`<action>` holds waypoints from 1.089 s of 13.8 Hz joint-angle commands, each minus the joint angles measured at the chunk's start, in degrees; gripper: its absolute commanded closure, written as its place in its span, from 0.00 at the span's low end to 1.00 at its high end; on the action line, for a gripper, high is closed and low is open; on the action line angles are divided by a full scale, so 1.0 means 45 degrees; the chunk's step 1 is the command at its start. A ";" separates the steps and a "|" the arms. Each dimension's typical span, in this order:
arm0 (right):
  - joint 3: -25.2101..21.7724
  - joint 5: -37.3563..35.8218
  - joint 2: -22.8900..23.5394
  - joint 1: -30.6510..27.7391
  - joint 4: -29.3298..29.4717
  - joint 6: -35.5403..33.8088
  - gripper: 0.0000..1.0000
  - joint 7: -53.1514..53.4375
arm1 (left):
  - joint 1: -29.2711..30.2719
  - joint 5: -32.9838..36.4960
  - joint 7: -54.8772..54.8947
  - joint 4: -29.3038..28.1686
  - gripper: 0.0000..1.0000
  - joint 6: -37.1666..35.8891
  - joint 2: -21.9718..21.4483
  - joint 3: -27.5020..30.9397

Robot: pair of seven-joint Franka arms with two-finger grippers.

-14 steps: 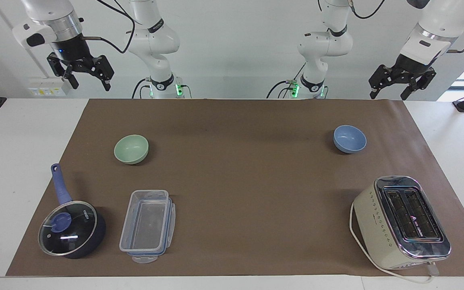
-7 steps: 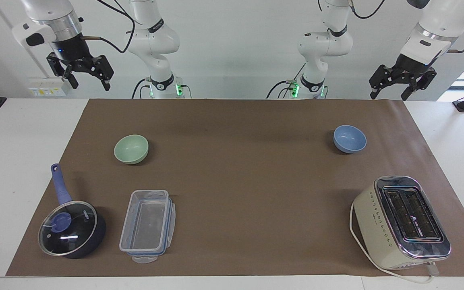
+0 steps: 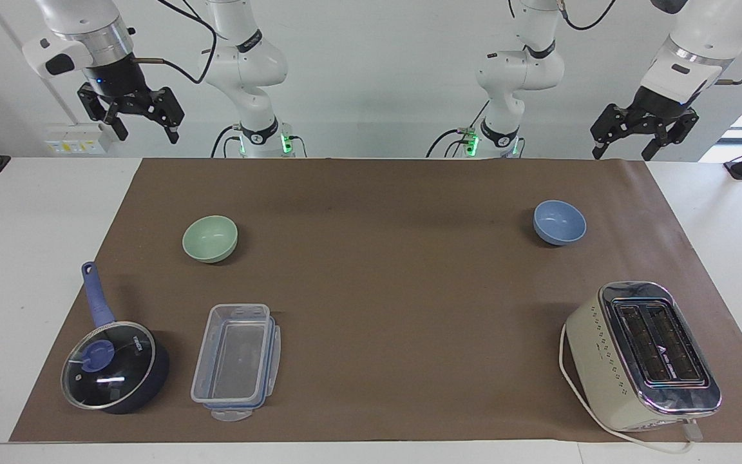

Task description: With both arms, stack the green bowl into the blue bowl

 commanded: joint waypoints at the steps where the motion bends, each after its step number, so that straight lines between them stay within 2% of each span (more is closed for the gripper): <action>1: 0.0083 0.0205 -0.0292 -0.0134 -0.0342 0.0034 0.00 0.0006 | -0.0080 0.0137 0.0170 0.0027 0.00 0.0006 -0.0088 0.0066; 15: 0.0063 0.0343 -0.0253 -0.0115 -0.0381 0.0034 0.00 0.0026 | -0.0080 0.0059 0.0307 -0.0363 0.00 -0.0053 -0.0303 0.0086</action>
